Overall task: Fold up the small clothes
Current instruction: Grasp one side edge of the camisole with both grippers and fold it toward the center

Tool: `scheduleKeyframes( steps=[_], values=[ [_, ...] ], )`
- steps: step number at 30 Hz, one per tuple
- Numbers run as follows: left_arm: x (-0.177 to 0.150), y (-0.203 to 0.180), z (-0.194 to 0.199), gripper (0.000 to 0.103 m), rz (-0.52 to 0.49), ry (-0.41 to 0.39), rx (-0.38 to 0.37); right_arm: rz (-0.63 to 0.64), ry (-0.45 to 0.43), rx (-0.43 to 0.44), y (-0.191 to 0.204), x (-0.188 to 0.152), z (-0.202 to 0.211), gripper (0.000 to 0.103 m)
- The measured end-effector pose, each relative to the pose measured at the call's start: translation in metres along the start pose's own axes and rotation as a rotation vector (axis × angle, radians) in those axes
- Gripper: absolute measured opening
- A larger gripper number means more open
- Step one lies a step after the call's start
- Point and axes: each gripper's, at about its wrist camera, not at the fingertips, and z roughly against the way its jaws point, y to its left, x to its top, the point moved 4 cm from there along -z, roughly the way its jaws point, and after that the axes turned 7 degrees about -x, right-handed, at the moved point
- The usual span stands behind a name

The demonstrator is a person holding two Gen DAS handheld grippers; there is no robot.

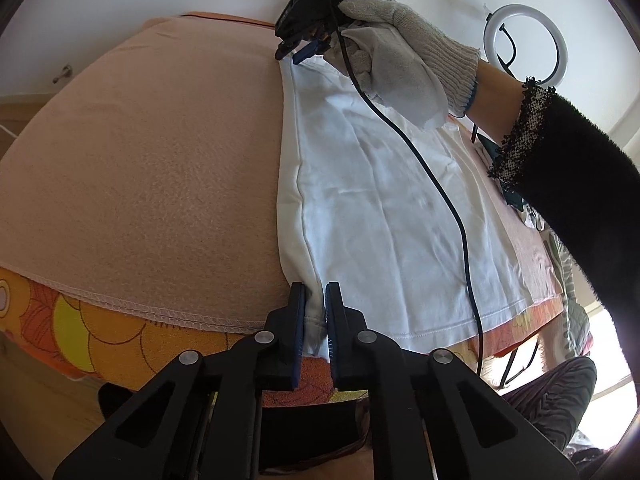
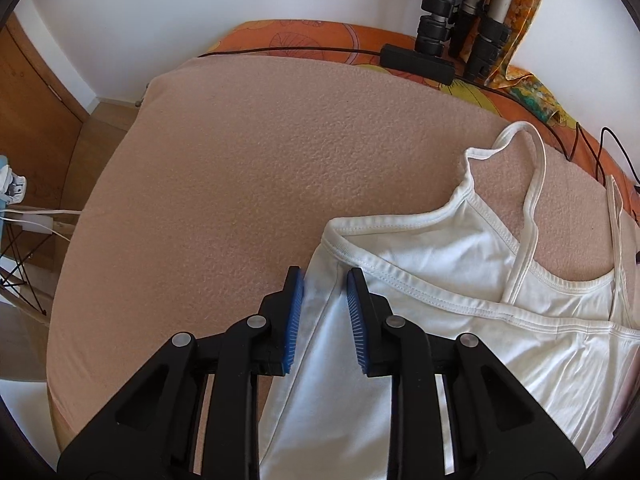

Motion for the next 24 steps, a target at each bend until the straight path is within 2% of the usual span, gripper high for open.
scheduleKeyframes(
  steps=[3,6,15,24],
  values=[
    [0.0,-0.004,0.001,0.007,-0.015,-0.004,-0.01,0.001,-0.006,-0.012,-0.004,0.002,-0.001,0.008],
    [0.001,-0.011,0.002,0.006,-0.045,-0.018,-0.017,-0.022,-0.014,0.012,-0.011,0.003,0.001,0.005],
    [0.006,-0.044,0.007,0.005,-0.131,-0.055,-0.065,-0.056,-0.099,0.047,-0.046,-0.005,0.043,0.004],
    [0.002,-0.085,-0.015,0.005,-0.221,-0.001,-0.117,-0.136,-0.118,-0.007,-0.115,-0.032,0.063,0.004]
  ],
)
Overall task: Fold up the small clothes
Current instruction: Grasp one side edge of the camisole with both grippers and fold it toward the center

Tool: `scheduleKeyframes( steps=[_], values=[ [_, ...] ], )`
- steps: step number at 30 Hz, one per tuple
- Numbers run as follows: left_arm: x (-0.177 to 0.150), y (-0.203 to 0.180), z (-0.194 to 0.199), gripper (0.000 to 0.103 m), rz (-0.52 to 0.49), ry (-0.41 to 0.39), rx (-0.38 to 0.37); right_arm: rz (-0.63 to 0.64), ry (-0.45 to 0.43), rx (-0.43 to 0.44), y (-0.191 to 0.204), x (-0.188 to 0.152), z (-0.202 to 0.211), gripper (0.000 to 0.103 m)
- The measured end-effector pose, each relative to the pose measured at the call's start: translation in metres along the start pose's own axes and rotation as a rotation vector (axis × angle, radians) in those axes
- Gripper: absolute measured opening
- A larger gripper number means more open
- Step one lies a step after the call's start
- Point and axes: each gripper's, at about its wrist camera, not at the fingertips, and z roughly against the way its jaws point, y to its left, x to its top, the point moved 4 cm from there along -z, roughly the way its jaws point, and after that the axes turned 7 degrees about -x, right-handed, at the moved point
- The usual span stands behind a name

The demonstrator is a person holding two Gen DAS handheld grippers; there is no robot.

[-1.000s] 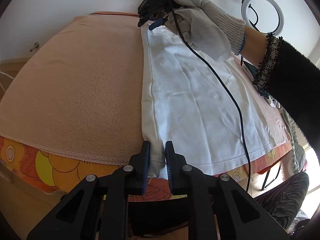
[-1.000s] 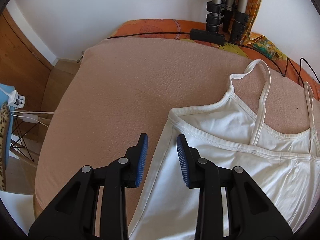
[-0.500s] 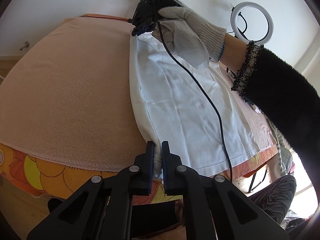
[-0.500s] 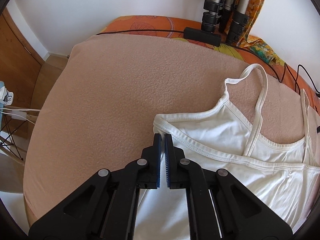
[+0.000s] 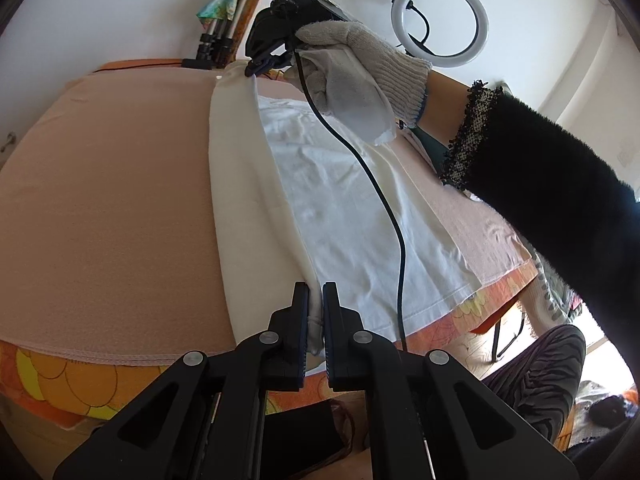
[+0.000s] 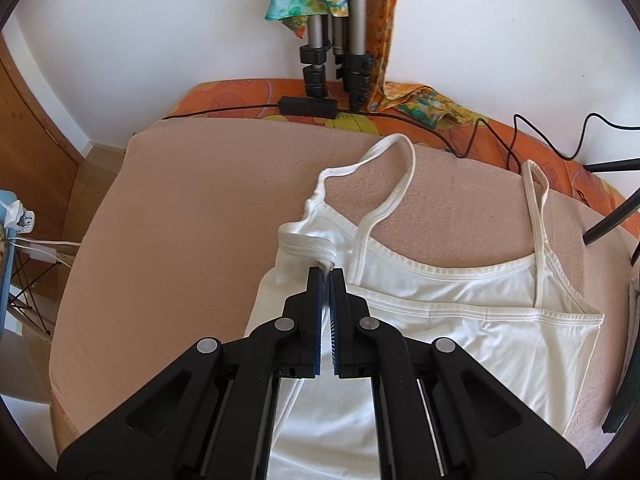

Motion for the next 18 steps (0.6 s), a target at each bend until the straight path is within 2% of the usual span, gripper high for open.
scheduleKeyframes(
  steps=[7,12,15,18],
  values=[
    [-0.003,-0.015,-0.03,0.005,-0.032,0.071,-0.022,-0.021,0.023,-0.046,-0.032,-0.011,-0.013,0.004],
    [-0.009,-0.018,-0.046,0.005,-0.016,0.12,-0.04,-0.033,0.053,-0.026,-0.035,-0.014,-0.026,0.004],
    [-0.011,-0.02,-0.052,0.013,-0.011,0.15,-0.042,-0.016,0.055,-0.025,-0.034,-0.014,-0.027,0.004],
    [-0.008,-0.025,-0.049,0.022,-0.002,0.156,-0.069,-0.023,0.03,0.019,-0.037,-0.014,-0.013,0.013]
  ],
)
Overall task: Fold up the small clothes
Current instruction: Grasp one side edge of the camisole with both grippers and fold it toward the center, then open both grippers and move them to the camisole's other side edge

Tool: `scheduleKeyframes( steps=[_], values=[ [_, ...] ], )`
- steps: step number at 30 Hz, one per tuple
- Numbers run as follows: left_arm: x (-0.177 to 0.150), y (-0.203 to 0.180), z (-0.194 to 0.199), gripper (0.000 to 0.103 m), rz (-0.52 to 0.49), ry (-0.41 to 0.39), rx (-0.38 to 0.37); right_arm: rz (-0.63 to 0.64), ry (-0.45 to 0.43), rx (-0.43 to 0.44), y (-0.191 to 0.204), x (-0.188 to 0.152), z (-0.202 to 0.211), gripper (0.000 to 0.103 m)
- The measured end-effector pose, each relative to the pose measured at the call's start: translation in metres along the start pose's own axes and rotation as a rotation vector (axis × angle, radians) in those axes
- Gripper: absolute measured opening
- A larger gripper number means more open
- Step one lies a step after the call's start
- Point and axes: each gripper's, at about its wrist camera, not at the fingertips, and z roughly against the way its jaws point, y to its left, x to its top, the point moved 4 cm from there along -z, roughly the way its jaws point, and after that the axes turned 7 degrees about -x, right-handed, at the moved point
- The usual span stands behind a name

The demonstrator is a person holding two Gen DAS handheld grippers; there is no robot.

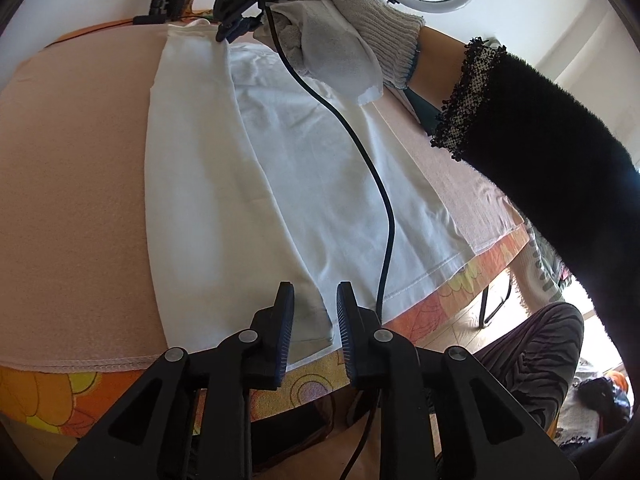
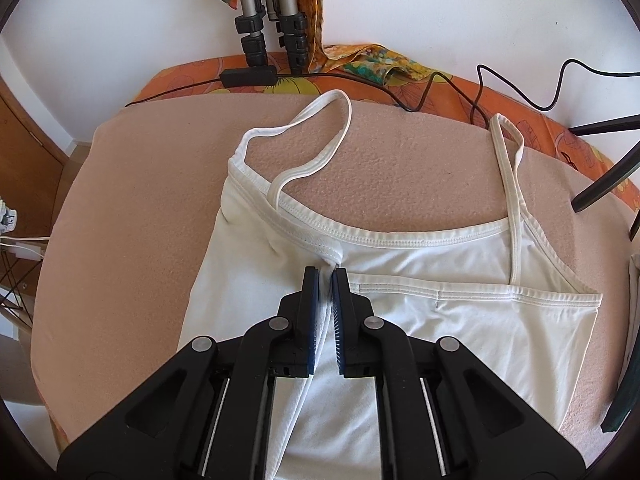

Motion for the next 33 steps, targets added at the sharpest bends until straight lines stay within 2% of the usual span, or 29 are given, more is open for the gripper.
scheduleKeyframes(
  steps=[1,3,5,10,15,19,23,29,30,31,33],
  values=[
    [0.001,-0.003,0.003,0.022,-0.005,-0.008,-0.013,-0.006,-0.017,0.017,-0.003,-0.001,0.008,0.017],
    [0.002,-0.008,0.013,0.022,-0.016,-0.033,-0.043,-0.03,-0.062,0.061,-0.013,-0.003,0.029,0.043],
    [0.002,-0.013,0.021,0.022,-0.035,-0.056,-0.044,-0.051,-0.096,0.098,-0.026,-0.008,0.052,0.048],
    [0.0,-0.022,0.035,0.022,-0.074,-0.114,-0.01,-0.078,-0.168,0.165,-0.069,-0.029,0.112,0.048],
    [-0.002,-0.037,0.032,0.022,-0.147,-0.146,0.061,-0.105,-0.228,0.183,-0.124,-0.055,0.162,0.048],
    [0.001,-0.051,0.02,0.022,-0.187,-0.168,0.08,-0.127,-0.252,0.186,-0.168,-0.073,0.188,0.048],
    [0.008,-0.065,0.007,0.022,-0.176,-0.186,0.049,-0.167,-0.266,0.156,-0.214,-0.087,0.207,0.048],
    [0.009,-0.101,-0.035,0.022,-0.22,-0.138,0.009,-0.193,-0.263,0.119,-0.268,-0.104,0.209,0.048],
    [0.009,-0.108,-0.044,0.024,-0.23,-0.122,0.006,-0.197,-0.259,0.112,-0.276,-0.107,0.207,0.048],
    [0.008,-0.114,-0.054,0.031,-0.242,-0.105,0.009,-0.2,-0.255,0.109,-0.283,-0.108,0.204,0.048],
    [0.007,-0.123,-0.07,0.034,-0.256,-0.086,0.011,-0.207,-0.247,0.112,-0.296,-0.111,0.199,0.048]
  ],
)
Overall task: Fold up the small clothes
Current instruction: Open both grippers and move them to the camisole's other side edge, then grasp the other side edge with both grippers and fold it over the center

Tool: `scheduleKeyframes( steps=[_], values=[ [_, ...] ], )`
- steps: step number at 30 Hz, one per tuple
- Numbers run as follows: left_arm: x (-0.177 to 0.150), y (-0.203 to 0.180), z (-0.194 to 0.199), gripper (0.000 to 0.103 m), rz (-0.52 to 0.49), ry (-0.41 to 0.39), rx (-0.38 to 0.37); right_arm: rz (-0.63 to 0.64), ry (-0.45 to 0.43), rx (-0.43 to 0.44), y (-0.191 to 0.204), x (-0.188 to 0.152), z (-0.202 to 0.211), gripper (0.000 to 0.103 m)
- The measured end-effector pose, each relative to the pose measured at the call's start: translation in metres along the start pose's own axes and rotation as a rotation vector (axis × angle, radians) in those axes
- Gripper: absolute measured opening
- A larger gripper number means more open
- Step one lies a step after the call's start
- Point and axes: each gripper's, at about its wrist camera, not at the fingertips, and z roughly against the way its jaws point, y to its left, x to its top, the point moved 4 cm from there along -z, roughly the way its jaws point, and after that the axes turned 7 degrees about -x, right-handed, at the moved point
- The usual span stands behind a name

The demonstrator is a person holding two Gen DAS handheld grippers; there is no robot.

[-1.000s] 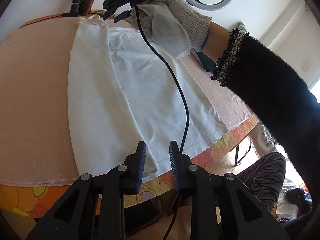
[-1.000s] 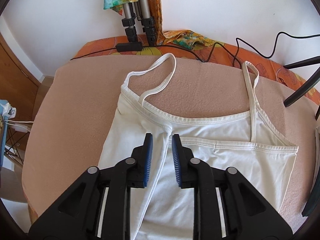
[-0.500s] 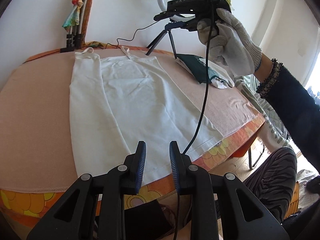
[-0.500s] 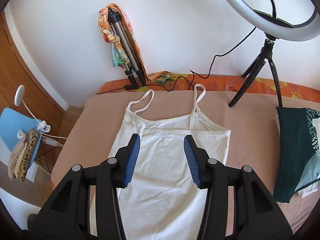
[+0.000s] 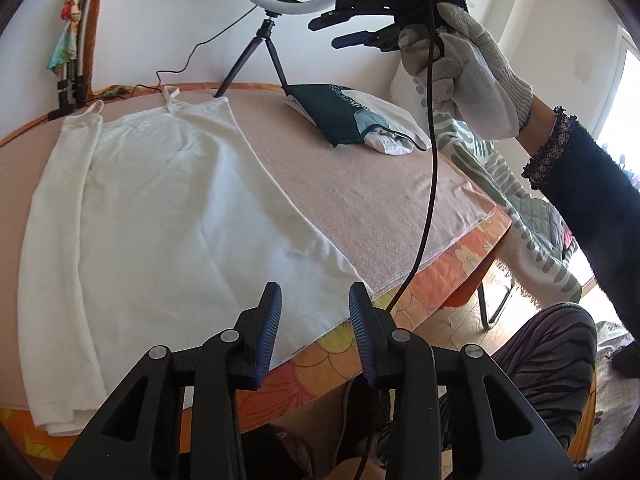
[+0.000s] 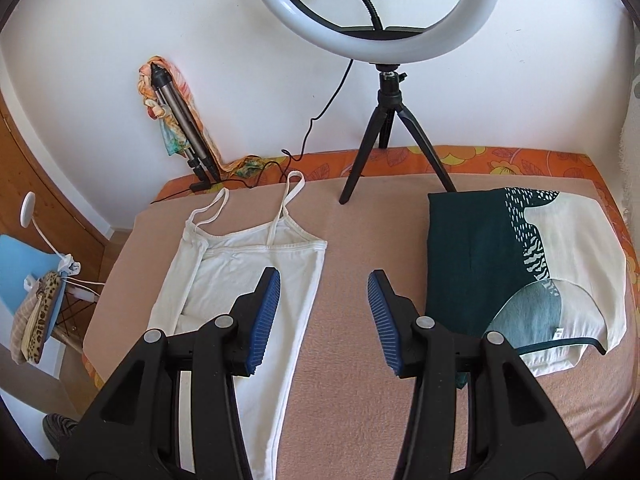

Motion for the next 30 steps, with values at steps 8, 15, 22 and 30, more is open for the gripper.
scheduleKeyframes(
  steps=[8,15,22,30],
  values=[
    [-0.008,-0.033,-0.044,0.034,-0.134,0.089,0.058,-0.021,0.033,-0.008,-0.041,-0.002,-0.027,0.048],
    [-0.011,-0.029,-0.057,0.033,-0.159,0.118,0.11,-0.041,0.069,0.068,-0.028,-0.01,-0.068,0.048],
    [-0.005,-0.019,-0.05,0.006,-0.083,0.063,0.061,-0.052,0.129,0.128,0.004,-0.019,-0.127,0.048],
    [0.001,-0.012,-0.022,0.005,0.031,-0.045,0.027,-0.043,0.176,0.121,0.03,-0.026,-0.179,0.048]
  ],
)
